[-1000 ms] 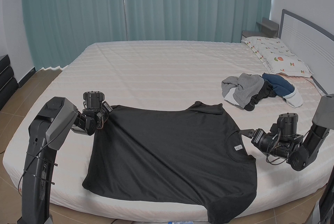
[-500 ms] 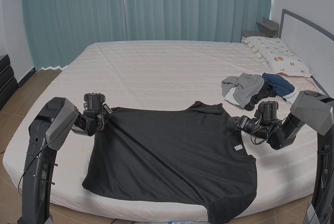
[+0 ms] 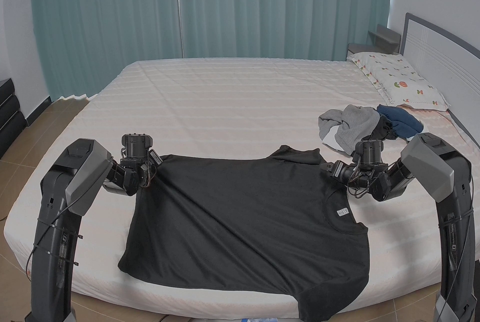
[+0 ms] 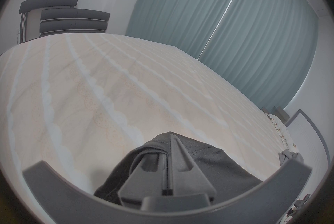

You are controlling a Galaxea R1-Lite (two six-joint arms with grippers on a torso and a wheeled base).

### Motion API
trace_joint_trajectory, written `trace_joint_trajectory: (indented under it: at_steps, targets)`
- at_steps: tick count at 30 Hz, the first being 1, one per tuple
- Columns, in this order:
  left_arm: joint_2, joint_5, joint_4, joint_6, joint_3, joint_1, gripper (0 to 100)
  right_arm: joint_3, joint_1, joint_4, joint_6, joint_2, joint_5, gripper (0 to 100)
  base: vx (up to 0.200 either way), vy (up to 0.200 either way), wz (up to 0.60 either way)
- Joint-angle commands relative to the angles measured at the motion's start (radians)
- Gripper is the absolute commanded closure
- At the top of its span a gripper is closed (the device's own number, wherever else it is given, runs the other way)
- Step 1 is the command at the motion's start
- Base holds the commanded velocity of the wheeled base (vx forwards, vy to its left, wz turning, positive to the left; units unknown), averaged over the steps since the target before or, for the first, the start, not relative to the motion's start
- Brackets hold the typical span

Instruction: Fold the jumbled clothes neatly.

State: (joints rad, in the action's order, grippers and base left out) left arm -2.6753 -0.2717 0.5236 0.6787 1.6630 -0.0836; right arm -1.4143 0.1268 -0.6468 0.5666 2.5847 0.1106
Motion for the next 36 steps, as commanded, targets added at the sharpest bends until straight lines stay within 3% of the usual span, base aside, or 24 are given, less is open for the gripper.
trace_joint_trajectory:
  at_steps: [1,8,21,27,32,36]
  targets:
    - [0.012,0.0,0.001,-0.001,-0.002,-0.002,100,-0.035,0.002,-0.004,0.01,0.041,0.001,100,0.0,0.0,0.0]
    - [0.017,0.0,-0.001,-0.001,-0.003,-0.007,100,-0.107,-0.004,-0.007,0.131,0.037,-0.016,100,0.0,0.0,0.0]
    - [0.011,0.002,-0.004,-0.004,0.006,-0.025,100,-0.258,-0.039,-0.013,0.127,0.075,-0.128,100,0.0,0.0,0.0]
    - [0.008,0.003,0.001,-0.004,0.024,-0.03,100,-0.276,-0.041,-0.014,0.116,0.101,-0.135,100,0.0,0.0,0.0]
    - [0.005,0.005,-0.001,-0.002,0.037,-0.031,100,-0.354,-0.05,-0.04,0.102,0.155,-0.209,100,0.0,0.0,0.0]
    - [-0.001,0.009,-0.001,-0.002,0.04,-0.036,100,-0.354,-0.05,-0.04,0.091,0.161,-0.212,100,0.0,0.0,0.0]
